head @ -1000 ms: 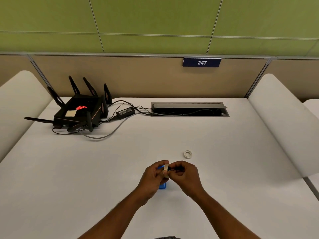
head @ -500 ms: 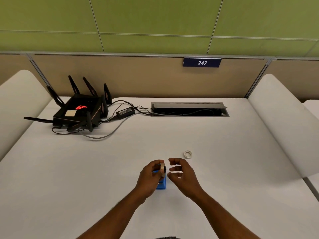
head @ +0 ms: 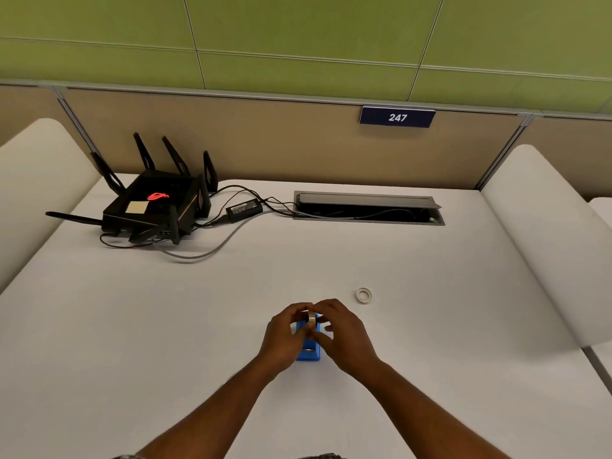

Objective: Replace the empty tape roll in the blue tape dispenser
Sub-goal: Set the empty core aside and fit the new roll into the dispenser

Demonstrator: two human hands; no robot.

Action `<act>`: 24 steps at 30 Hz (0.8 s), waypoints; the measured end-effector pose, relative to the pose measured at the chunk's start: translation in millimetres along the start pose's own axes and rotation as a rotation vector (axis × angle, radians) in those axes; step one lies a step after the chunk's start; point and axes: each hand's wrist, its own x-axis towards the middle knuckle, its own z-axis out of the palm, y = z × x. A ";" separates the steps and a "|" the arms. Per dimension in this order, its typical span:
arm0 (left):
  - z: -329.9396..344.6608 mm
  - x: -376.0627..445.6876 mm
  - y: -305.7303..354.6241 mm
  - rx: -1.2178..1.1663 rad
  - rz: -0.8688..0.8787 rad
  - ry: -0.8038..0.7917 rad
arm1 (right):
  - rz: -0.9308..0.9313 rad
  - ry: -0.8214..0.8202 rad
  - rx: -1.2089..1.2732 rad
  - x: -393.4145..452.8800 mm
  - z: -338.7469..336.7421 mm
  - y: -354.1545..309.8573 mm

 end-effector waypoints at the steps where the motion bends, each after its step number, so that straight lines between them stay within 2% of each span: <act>1: 0.8 1.6 -0.8 0.015 -0.001 -0.002 | 0.002 -0.001 -0.013 2.2 0.9 1.7; 6: 3.2 11.8 -9.4 0.233 0.029 0.047 | 0.017 -0.010 -0.062 11.8 8.7 9.2; 9: 1.4 15.1 -15.8 0.284 0.030 0.070 | 0.033 -0.020 -0.057 15.0 14.0 11.8; 13: -2.7 22.1 -21.8 0.256 0.076 0.020 | 0.037 -0.029 -0.065 15.9 18.4 16.0; 24: -7.0 29.5 -36.9 0.088 0.038 -0.073 | 0.081 -0.093 -0.159 23.0 22.3 21.6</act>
